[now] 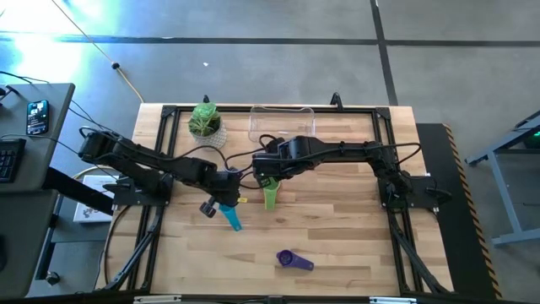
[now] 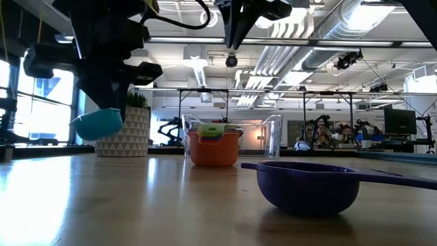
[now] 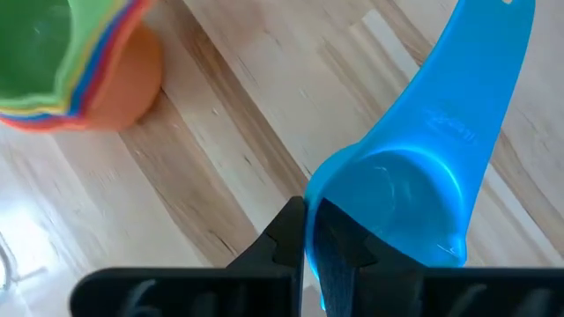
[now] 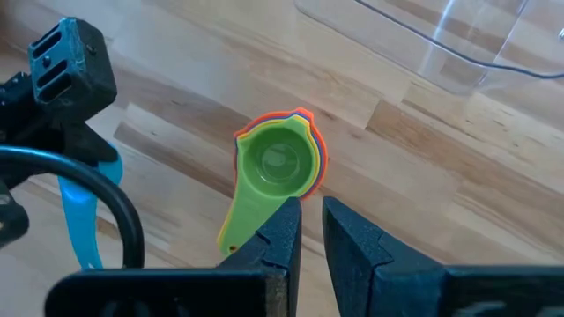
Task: Nest measuring cups in basket
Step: Stack the blue measuring cup on top of the green measuring cup
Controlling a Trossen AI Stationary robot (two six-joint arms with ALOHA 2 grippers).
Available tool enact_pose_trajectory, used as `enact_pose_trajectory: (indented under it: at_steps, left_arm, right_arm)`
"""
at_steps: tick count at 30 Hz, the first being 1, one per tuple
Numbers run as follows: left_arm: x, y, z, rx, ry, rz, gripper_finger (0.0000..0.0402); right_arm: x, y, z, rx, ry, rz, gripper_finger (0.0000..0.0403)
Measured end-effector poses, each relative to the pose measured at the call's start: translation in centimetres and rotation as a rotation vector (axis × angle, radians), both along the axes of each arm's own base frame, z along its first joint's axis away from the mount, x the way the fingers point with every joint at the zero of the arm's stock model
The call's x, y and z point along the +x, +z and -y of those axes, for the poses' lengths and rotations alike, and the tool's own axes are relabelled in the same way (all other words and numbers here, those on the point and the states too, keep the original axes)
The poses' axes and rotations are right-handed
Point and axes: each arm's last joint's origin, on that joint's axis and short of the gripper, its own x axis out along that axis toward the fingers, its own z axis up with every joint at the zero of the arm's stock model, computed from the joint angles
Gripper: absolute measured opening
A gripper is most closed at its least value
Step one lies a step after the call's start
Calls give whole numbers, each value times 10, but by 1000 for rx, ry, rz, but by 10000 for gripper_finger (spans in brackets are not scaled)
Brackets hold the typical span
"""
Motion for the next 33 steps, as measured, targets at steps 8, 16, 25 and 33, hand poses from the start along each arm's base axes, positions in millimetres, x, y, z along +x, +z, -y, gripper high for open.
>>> enact_pose_trajectory:
  at_steps: [8,16,25,33]
  left_arm:
    - [2,-7,0,-3,9,-18,7]
    - [10,-28,2,-18,35,-92,7]
    - [10,-28,2,-13,2,-92,14]
    - [10,-28,2,-12,1,-90,39]
  right_arm:
    - [0,0,0,6,-21,11,39]
    - [2,0,0,7,-21,22,39]
    - [2,0,0,6,-17,26,39]
    - [2,0,0,5,-13,26,39]
